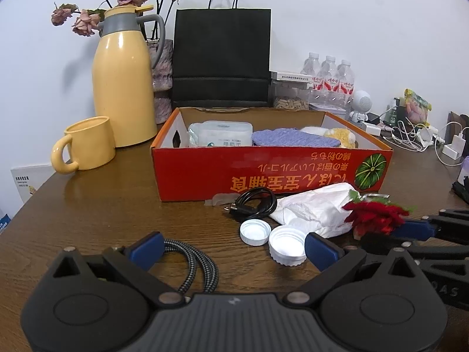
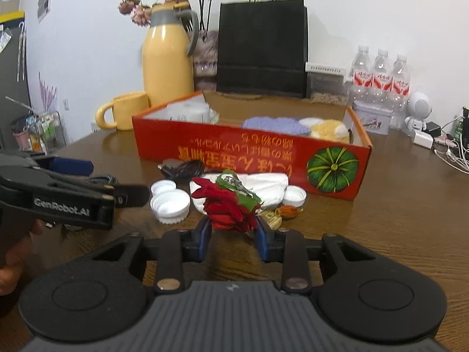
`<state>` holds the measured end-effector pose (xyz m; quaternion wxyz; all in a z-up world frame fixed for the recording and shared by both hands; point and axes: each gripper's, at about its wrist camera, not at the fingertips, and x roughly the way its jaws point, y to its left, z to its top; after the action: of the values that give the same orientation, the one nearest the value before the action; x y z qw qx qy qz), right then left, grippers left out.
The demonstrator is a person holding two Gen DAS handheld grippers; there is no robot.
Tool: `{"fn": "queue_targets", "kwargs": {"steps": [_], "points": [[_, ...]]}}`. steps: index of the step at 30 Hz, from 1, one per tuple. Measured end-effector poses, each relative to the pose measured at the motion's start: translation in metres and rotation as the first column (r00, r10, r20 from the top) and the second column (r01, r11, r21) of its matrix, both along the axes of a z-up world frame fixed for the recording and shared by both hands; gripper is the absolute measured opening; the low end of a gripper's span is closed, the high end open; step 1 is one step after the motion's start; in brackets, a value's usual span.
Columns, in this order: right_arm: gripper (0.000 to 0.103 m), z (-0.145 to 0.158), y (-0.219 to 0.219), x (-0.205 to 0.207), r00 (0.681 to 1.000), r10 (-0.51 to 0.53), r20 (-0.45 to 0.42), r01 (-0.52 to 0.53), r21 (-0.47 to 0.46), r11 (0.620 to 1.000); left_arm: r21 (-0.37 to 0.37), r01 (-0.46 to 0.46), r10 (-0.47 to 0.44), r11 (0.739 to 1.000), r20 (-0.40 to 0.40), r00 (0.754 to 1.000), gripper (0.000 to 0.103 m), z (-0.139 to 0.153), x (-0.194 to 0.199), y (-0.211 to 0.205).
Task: Organize objects
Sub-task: 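Grasp the red fabric flower with the right tool, then grasp the large white bottle cap with the left tool while the right tool holds the flower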
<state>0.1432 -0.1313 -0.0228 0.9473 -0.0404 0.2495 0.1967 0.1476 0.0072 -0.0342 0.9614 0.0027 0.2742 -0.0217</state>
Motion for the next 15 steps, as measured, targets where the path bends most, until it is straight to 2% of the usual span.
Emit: {"fn": "queue_targets", "kwargs": {"steps": [6,11,15], "points": [[0.031,0.004,-0.013,-0.007,0.998,-0.029,0.049,0.026,0.056,0.998,0.025,0.009,-0.009,1.000,0.006,1.000,0.102,0.002,0.001,-0.007],[0.031,0.006,-0.031,-0.010,0.994,-0.075,0.076,0.068,0.087,0.994,0.052,0.052,-0.052,0.997,-0.019,0.998,0.103,0.002,0.004,-0.029],[0.031,0.007,-0.044,-0.011,0.991,-0.103,0.088,0.093,0.104,0.990,0.073,0.052,-0.049,0.996,-0.048,0.998,0.102,-0.001,0.014,-0.046]]}}
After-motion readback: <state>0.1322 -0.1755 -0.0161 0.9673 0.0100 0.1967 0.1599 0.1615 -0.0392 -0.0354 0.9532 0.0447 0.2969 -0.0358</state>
